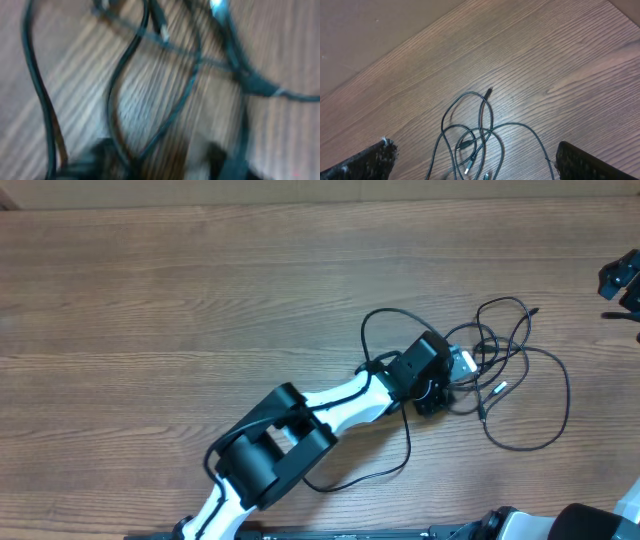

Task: Untangle cables

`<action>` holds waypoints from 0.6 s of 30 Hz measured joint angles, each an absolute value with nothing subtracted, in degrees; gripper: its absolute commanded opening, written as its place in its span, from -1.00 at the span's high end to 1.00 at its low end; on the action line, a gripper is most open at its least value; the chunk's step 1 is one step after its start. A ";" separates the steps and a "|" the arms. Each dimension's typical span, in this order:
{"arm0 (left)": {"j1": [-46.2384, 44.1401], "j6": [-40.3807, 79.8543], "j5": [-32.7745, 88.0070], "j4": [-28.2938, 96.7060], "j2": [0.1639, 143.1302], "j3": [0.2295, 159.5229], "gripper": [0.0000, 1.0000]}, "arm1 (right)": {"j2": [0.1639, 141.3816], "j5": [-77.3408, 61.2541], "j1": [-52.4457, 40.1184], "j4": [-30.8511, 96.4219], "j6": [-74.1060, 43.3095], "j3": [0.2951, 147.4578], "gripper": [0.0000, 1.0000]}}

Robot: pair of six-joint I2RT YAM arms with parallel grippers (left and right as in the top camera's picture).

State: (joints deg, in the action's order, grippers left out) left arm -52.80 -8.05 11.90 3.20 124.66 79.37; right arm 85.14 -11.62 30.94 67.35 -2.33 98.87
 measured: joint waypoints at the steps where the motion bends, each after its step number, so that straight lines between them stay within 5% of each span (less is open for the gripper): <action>1: -52.73 -7.81 11.33 3.38 124.84 79.37 0.92 | 85.14 -11.62 30.94 67.33 -2.31 98.87 -1.00; 7: -51.22 -6.33 9.45 6.24 121.12 79.50 0.92 | 85.14 -11.60 30.94 67.55 -1.98 98.87 -1.00; 18: -44.69 -5.96 9.37 6.24 83.68 81.06 0.92 | 85.30 -18.44 28.95 70.98 3.01 98.87 -1.00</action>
